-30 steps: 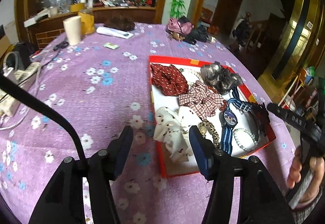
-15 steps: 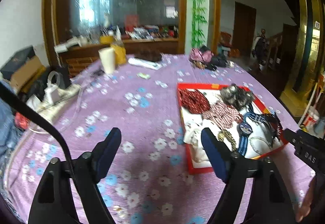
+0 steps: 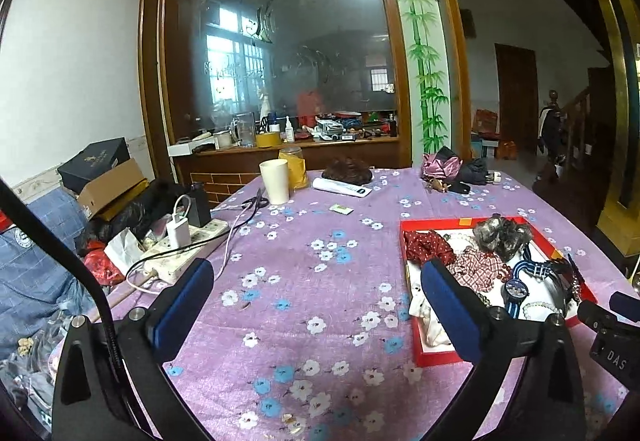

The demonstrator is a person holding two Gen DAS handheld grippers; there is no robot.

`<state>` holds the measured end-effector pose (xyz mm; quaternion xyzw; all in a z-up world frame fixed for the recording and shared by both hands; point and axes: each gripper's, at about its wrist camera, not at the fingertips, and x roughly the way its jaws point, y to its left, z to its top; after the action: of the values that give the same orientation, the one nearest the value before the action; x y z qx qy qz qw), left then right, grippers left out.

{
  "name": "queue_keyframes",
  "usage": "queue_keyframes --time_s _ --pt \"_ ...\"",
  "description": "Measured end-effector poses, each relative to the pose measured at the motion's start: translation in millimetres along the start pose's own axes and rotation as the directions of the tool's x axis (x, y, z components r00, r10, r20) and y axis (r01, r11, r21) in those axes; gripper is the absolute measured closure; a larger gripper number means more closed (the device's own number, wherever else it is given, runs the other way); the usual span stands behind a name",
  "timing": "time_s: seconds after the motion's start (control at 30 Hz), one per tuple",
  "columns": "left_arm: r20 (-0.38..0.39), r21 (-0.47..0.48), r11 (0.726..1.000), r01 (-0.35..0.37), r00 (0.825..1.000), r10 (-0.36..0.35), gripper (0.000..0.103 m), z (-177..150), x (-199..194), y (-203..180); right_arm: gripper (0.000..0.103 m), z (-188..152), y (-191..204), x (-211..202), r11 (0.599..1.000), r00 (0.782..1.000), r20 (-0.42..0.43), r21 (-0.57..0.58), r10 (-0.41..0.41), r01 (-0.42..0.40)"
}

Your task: Organize jewelry

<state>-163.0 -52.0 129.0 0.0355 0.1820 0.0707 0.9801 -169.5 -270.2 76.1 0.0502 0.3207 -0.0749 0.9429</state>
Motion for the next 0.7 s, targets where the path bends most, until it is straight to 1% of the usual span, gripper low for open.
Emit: queue_keyframes --time_s 0.3,0.43,0.7 --pt "-0.086 0.001 0.999 0.047 0.995 -0.047 0.000 -7 2 -2 0.043 -7 12 -5 0.999 1.000 0.006 -0.045 -0.016 0.016" --pt "-0.104 0.005 0.999 0.053 0.993 -0.052 0.000 -9 4 -5 0.043 -8 13 -3 0.998 1.000 0.003 -0.056 -0.026 0.026" --pt "-0.160 -0.021 0.997 0.077 0.984 -0.079 0.000 -13 16 -5 0.042 -10 14 2 0.997 0.999 -0.012 -0.065 -0.034 0.033"
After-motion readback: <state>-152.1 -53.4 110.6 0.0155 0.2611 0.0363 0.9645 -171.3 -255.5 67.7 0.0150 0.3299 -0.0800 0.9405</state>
